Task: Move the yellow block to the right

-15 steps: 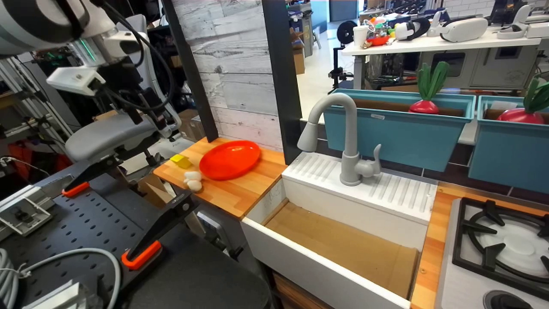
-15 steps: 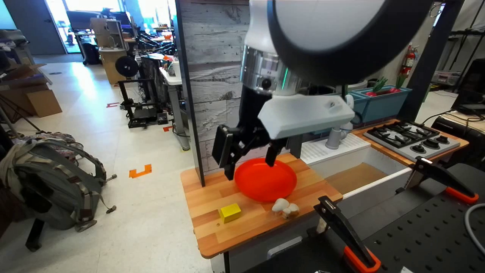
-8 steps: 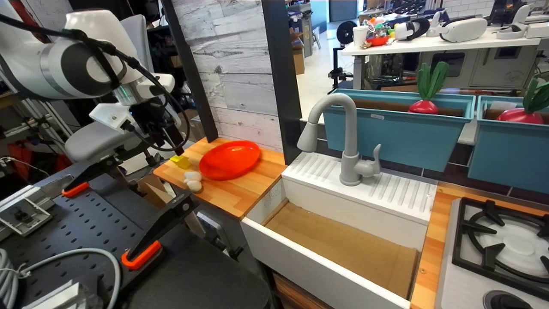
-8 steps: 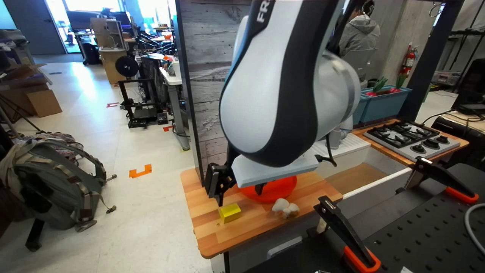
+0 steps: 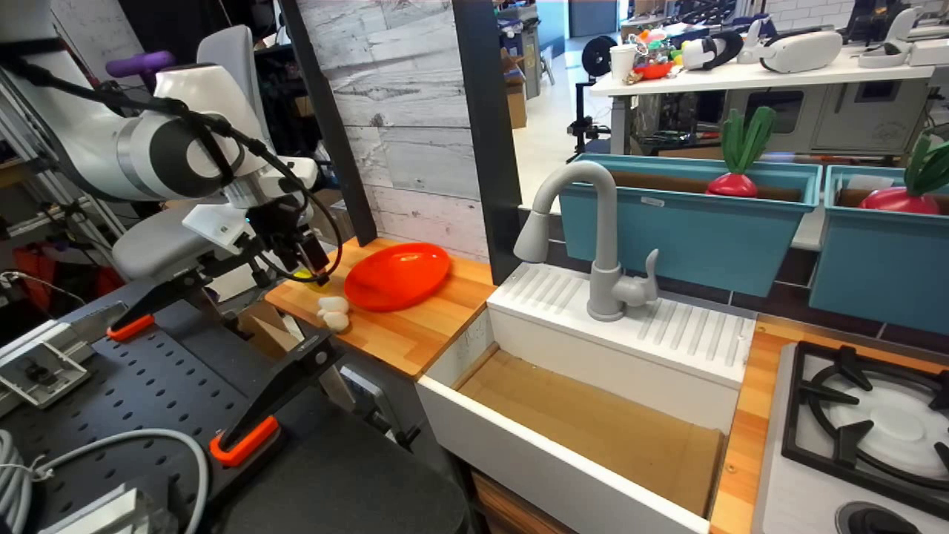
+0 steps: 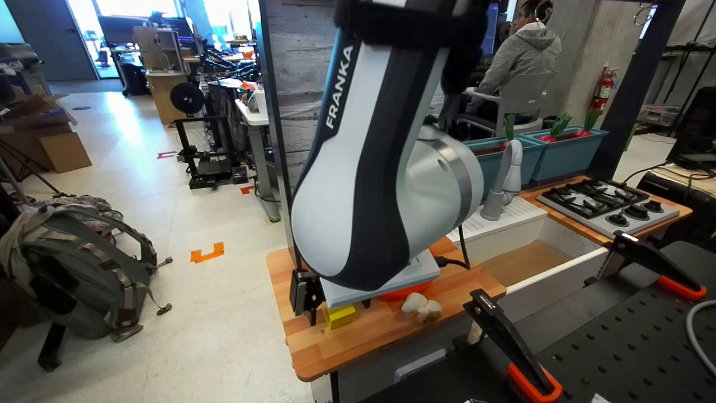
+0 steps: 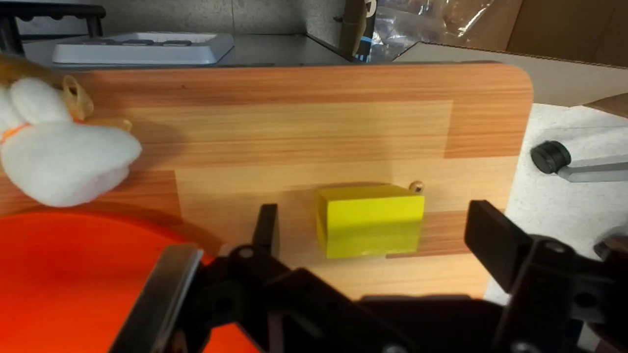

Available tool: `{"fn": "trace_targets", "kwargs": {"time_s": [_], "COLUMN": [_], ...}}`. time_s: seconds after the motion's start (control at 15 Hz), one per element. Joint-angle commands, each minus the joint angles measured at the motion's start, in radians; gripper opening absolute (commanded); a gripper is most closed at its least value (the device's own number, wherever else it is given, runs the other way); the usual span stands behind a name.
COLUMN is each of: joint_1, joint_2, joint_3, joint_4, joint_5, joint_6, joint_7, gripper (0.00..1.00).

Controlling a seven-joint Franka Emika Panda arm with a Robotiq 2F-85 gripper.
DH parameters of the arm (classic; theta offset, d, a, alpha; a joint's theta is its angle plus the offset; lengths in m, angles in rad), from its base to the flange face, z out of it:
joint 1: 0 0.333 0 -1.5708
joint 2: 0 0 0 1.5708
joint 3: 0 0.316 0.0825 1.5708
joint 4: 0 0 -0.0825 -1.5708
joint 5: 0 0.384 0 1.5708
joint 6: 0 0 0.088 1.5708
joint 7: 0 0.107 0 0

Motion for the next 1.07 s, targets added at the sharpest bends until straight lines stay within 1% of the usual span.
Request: {"fn": "trace_targets", "kwargs": {"time_s": [0.0,0.07,0.4,0.67,0.73,0.8,0.87,1.0], "joint_1": [0.017,0.015,0.007,0.017,0.014,-0.007,-0.01,-0.021], "joint_2": [0.04,0.041,0.014,-0.048,-0.074,-0.108,-0.135,-0.212], "joint_3": [-0.013,-0.011,0.003,-0.001,0.0,0.016,0.012,0.002], "joint_4": [0.064,0.068,0.054,0.009,-0.005,-0.025,-0.043,-0.093], "joint_5": [0.032,0.031,0.018,0.009,0.008,0.006,0.003,-0.004], "joint_6": [-0.053,-0.071,-0.107,-0.095,-0.099,-0.118,-0.112,-0.143], "joint_7": [-0.04,-0.043,-0.068,-0.092,-0.099,-0.119,-0.127,-0.146], "gripper": [0.68,0.58,0.2,0.2,0.2,0.2,0.2,0.2]}}
